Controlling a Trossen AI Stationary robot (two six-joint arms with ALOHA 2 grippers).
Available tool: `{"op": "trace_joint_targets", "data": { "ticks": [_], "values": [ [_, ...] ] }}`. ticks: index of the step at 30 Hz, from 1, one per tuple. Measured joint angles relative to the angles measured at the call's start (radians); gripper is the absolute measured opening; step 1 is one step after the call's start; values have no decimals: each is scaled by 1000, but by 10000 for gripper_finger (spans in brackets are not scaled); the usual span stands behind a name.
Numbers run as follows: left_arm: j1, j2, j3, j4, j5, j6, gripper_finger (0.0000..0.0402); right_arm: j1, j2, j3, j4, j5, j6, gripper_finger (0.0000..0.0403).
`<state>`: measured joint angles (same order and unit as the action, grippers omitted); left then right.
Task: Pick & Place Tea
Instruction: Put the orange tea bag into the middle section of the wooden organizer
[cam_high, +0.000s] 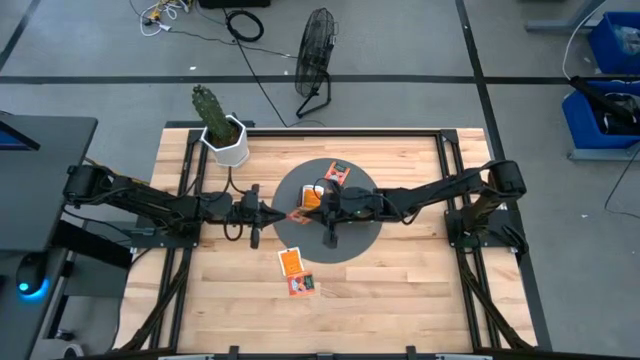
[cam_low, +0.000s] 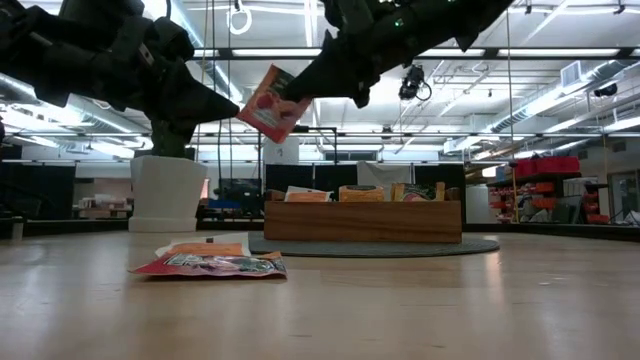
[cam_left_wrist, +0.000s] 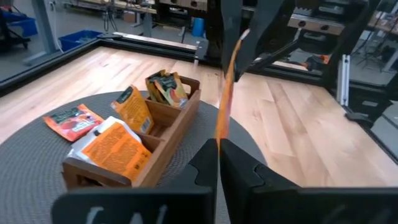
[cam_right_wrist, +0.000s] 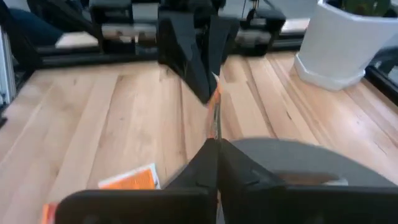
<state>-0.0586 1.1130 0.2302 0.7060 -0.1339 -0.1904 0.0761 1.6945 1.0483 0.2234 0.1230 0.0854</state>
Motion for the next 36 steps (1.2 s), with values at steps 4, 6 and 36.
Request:
{"op": "trace_joint_targets", "data": {
  "ticks": [4,6,36],
  "values": [
    [0,0,0,1,-1,21,33,0,-44,-1,-89,55,-9,3],
    [0,0,0,0,-1,51,37,0,-80,-1,-144,73,-15,2],
    [1,0,0,8,-4,89,39,-172,-82,-1,-556,68,-124,0]
  ]
}}
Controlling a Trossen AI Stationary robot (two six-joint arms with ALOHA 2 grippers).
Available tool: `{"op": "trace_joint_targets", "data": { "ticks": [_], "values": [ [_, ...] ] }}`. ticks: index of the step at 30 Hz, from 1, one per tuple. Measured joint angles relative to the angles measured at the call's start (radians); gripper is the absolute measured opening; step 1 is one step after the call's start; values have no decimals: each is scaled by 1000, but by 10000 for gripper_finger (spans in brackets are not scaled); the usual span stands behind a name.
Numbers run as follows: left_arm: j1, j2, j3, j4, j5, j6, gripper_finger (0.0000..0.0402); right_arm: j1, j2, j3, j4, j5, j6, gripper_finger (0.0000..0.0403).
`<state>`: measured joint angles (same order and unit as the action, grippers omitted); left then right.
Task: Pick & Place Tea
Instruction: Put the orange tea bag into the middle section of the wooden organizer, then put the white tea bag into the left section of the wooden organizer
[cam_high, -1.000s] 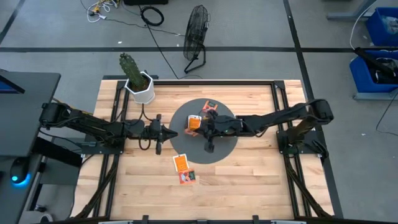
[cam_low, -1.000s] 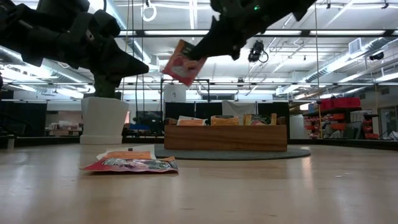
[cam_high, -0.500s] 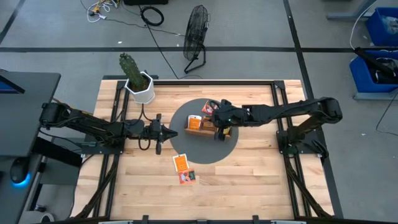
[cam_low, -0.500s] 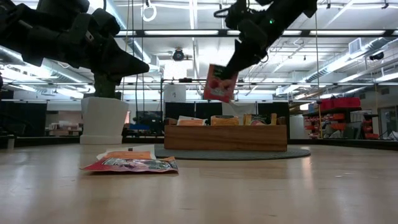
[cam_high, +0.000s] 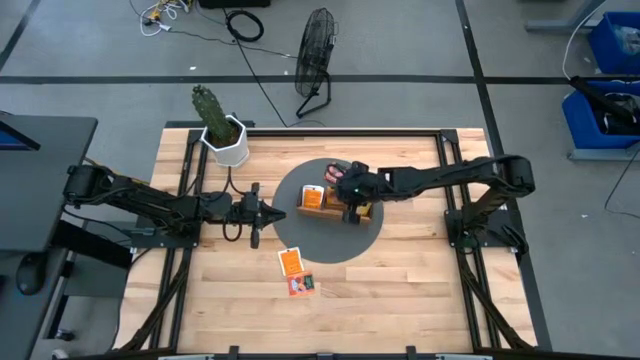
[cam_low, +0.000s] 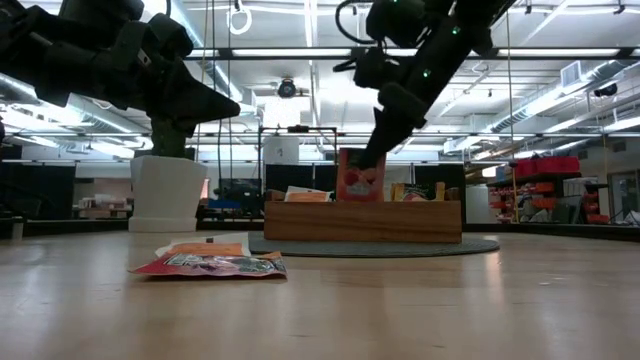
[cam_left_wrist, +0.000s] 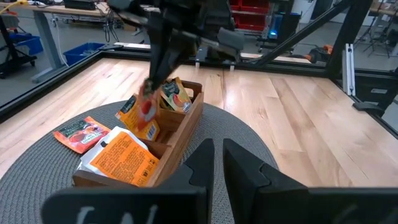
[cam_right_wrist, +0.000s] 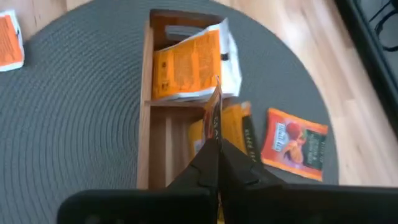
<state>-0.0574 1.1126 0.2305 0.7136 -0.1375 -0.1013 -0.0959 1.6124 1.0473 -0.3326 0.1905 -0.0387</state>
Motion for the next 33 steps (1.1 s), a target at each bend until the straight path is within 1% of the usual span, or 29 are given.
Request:
{"op": "trace_joint_targets", "data": {
  "ticks": [10,12,14,18,20,23,27,29,33],
  "values": [
    [0,0,0,-2,0,0,39,-2,52,-1,5,-30,2,0],
    [0,0,0,-4,0,0,39,-7,64,0,-5,-67,6,0],
    [0,0,0,-6,0,-1,39,-11,83,0,-2,-75,9,0],
    [0,0,0,-7,1,-18,39,-15,94,0,7,-68,30,2],
    [0,0,0,-6,1,-23,39,-15,96,0,13,-53,32,9],
    [0,0,0,-7,1,-23,39,-7,95,0,18,14,32,32],
    [0,0,0,-7,1,-26,39,10,95,0,22,172,1,80],
    [0,0,0,-8,1,-26,39,18,95,0,27,192,-16,107],
    [0,0,0,-8,1,-28,39,39,92,1,40,186,-29,156]
  ]
}}
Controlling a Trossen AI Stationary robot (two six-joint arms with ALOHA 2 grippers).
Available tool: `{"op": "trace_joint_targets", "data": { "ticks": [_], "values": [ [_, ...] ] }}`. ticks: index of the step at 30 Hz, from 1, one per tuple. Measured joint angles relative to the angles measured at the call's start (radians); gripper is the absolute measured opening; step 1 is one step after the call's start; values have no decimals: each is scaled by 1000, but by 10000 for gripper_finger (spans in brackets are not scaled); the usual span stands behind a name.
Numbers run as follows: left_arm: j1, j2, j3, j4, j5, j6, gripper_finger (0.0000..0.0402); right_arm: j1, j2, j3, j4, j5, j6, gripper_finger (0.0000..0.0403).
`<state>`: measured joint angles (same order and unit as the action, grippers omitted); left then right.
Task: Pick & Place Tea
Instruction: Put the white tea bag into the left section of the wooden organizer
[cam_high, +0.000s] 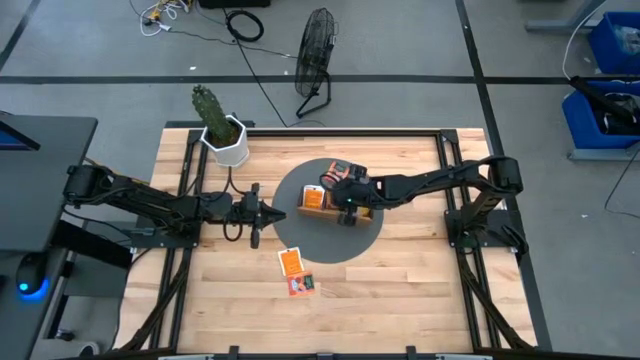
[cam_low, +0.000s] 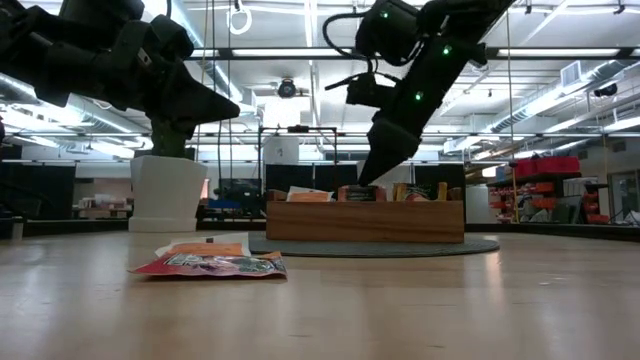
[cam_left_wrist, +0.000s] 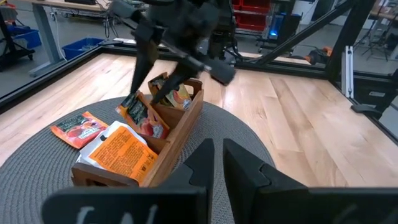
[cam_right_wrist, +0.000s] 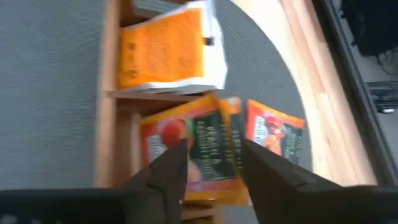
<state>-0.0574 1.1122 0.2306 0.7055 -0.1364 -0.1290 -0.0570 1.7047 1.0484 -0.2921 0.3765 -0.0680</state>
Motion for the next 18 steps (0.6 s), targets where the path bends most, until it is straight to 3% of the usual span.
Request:
{"op": "trace_joint_targets", "data": {
  "ticks": [4,10,13,18],
  "values": [
    [0,0,0,-12,0,-20,39,32,-13,30,1,-42,41,184],
    [0,0,0,-41,0,-37,39,79,-20,51,83,-318,91,189],
    [0,0,0,-51,0,-38,39,109,-21,52,134,-405,102,190],
    [0,0,0,-61,0,-36,39,177,-4,53,277,-414,80,188]
  ]
}}
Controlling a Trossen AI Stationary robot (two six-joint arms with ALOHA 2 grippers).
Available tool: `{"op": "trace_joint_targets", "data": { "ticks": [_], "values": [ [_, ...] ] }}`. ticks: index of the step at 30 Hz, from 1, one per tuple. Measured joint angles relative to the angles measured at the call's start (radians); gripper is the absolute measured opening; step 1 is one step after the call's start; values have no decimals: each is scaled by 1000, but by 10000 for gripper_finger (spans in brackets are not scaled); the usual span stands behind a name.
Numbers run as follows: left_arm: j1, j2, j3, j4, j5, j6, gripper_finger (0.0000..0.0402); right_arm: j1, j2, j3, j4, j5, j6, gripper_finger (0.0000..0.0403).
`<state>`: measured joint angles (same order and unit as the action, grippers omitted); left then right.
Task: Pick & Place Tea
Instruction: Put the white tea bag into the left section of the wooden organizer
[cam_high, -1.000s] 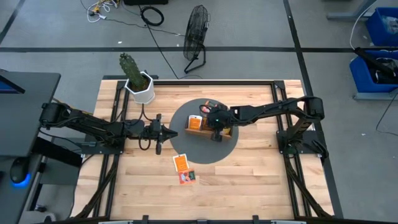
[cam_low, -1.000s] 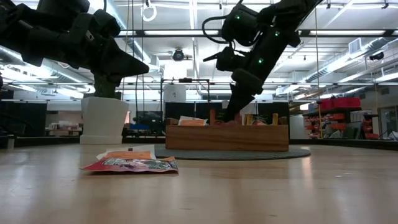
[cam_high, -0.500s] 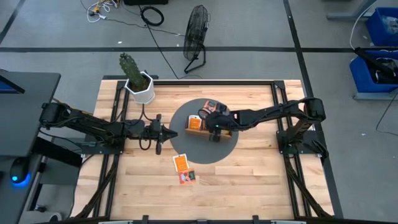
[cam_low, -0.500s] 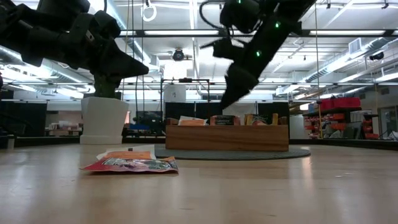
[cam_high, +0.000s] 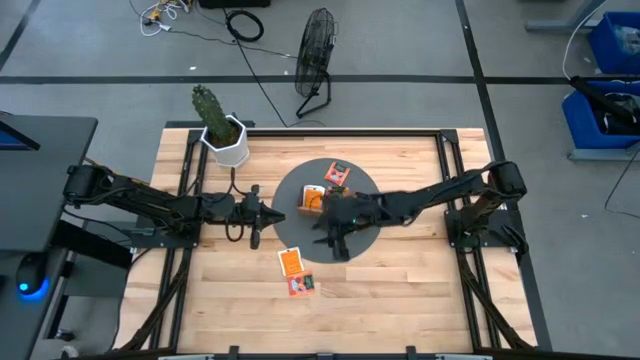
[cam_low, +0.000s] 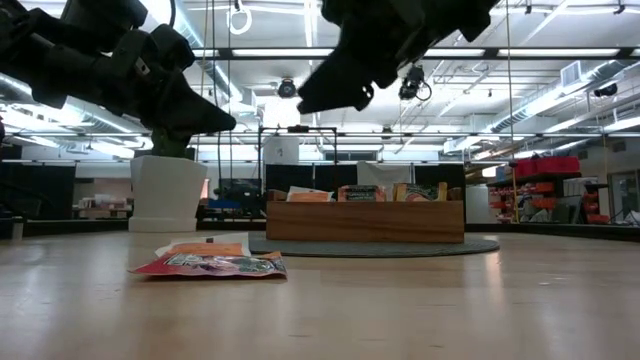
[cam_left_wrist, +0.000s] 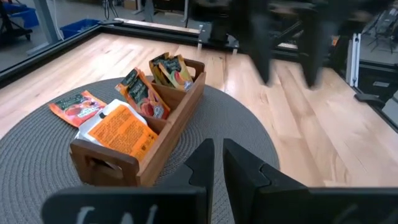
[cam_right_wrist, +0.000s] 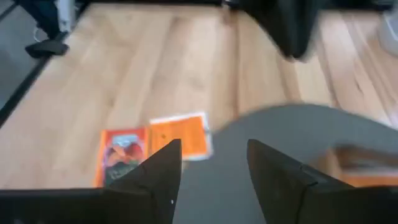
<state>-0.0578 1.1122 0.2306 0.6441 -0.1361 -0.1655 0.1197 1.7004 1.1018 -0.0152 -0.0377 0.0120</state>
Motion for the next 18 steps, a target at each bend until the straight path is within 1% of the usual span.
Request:
{"op": "trace_joint_targets", "data": {
  "ticks": [4,10,14,18],
  "values": [
    [0,0,0,1,0,-2,39,29,46,0,87,6,-3,175],
    [0,0,0,15,0,-6,39,22,152,26,156,12,5,148],
    [-2,0,0,-25,23,-49,39,26,217,62,140,11,-7,138],
    [-3,0,0,-112,74,-127,39,26,212,68,63,12,-16,138]
  ]
}}
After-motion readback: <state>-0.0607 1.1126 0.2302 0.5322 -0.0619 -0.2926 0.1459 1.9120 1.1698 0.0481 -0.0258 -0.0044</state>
